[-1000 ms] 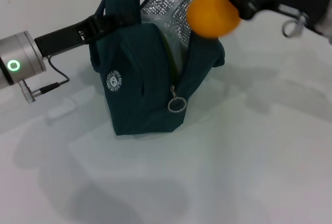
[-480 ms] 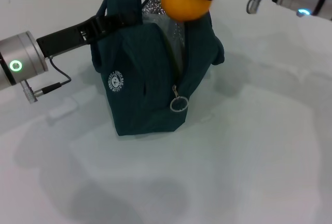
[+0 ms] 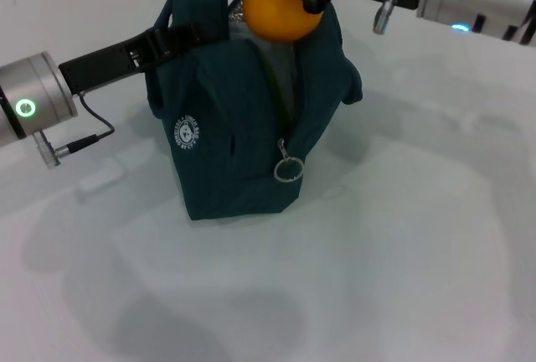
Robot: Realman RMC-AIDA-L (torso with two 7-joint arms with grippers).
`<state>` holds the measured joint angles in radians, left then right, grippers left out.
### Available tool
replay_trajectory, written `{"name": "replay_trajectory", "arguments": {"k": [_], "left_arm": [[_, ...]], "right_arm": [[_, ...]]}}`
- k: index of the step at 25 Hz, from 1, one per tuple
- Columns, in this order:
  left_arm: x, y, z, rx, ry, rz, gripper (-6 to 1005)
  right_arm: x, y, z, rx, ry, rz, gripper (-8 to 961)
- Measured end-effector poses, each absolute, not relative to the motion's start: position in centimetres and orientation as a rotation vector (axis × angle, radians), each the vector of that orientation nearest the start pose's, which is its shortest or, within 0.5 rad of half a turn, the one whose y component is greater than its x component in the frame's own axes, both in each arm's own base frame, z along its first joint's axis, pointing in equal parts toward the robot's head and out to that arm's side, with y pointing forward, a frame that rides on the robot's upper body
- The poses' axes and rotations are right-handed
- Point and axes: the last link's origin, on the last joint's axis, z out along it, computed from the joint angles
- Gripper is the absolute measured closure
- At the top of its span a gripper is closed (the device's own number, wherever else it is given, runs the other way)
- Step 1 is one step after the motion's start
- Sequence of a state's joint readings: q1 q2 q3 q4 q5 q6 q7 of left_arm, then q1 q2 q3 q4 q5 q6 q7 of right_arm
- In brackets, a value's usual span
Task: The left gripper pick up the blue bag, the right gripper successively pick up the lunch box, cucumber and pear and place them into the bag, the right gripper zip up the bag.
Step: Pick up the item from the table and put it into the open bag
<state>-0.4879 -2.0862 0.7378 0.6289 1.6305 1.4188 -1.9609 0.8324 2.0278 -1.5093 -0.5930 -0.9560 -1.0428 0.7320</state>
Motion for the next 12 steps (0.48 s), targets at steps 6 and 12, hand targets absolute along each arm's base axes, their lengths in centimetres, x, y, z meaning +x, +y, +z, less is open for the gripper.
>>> {"name": "replay_trajectory", "arguments": {"k": [6, 12], "left_arm": [[-25.5, 35.3, 1.9, -2.214, -1.433, -1.210, 938], [-25.5, 35.2, 1.7, -2.215, -1.444, -1.212, 938]], "right_arm": [[7.8, 42.3, -4.2, -2.407, -0.390, 0.861, 922], [8.6, 42.4, -4.9, -2.428, -0.357, 0.822, 923]]}}
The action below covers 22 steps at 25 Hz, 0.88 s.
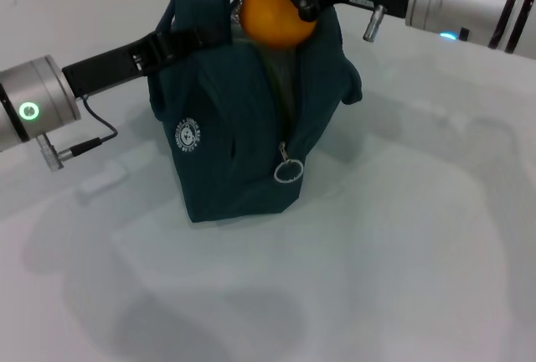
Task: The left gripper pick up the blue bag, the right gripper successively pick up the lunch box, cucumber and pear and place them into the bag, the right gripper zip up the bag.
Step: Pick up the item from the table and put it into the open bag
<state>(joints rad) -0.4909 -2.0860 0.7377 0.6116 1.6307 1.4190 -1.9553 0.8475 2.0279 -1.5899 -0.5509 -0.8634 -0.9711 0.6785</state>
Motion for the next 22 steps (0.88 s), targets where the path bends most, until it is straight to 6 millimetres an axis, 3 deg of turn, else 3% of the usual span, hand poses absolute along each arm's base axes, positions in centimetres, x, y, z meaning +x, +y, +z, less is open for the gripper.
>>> {"name": "replay_trajectory", "arguments": {"k": [13, 22], "left_arm": [[-25.4, 35.2, 1.3, -2.221, -1.445, -1.215, 937], [-25.6, 35.1, 1.3, -2.215, -1.451, -1.216, 937]], "right_arm": [[8.6, 42.2, -5.4, -2.449, -0.365, 0.807, 923], [7.2, 42.6, -5.0, -2.422, -0.385, 0.847, 924]]}}
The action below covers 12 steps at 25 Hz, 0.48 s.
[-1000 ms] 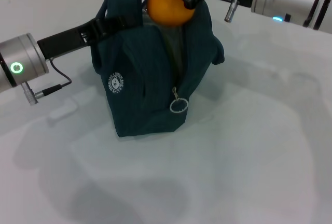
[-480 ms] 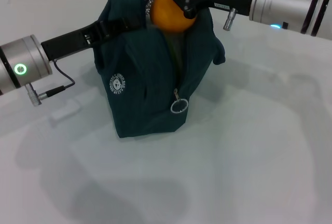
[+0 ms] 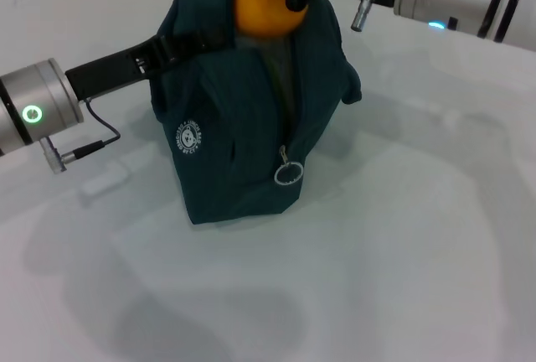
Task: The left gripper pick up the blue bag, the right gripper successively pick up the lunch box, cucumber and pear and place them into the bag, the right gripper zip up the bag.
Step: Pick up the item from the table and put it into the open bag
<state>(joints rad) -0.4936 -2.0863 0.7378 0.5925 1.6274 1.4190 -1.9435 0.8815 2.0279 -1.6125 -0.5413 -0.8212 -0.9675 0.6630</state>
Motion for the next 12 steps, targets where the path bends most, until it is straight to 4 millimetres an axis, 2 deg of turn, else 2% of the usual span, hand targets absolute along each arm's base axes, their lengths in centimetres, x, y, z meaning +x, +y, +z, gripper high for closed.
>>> {"name": "replay_trajectory", "arguments": {"k": [12], "left_arm": [[-25.7, 35.0, 1.3, -2.211, -1.456, -1.215, 937]], "right_arm": [[7.0, 41.8, -6.1, -2.471, -0.422, 0.833, 907]]}}
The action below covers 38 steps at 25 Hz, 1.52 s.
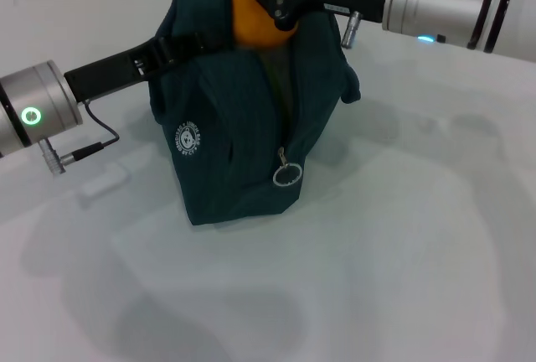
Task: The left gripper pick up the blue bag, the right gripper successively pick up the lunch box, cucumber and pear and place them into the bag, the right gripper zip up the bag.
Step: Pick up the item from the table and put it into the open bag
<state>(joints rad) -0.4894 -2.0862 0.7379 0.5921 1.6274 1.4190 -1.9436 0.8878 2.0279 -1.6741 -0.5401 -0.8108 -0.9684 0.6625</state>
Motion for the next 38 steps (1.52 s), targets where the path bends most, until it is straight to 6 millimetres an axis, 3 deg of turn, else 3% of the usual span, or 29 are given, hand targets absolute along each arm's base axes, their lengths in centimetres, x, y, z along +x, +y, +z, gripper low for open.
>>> {"name": "replay_trajectory", "arguments": {"k": [11, 17, 28, 38], "left_arm": [[-25.8, 34.9, 1.3, -2.209, -1.459, -1.215, 936], [-25.9, 34.9, 1.3, -2.205, -1.462, -1.214, 936], [-29.0, 32.7, 3.0, -2.049, -1.471, -1.283, 936], [-29.2, 32.3, 2.9, -2.050, -1.470, -1.289, 935]], "right_arm": [[6.2, 41.3, -6.4, -2.455, -0.469, 0.874, 891], [6.7, 41.5, -6.5, -2.455, -0.448, 0.850, 883], [6.6, 41.6, -6.6, -2.454, -0.447, 0.836, 867], [5.3, 41.4, -7.0, -2.471, -0.507, 0.842, 853]]}}
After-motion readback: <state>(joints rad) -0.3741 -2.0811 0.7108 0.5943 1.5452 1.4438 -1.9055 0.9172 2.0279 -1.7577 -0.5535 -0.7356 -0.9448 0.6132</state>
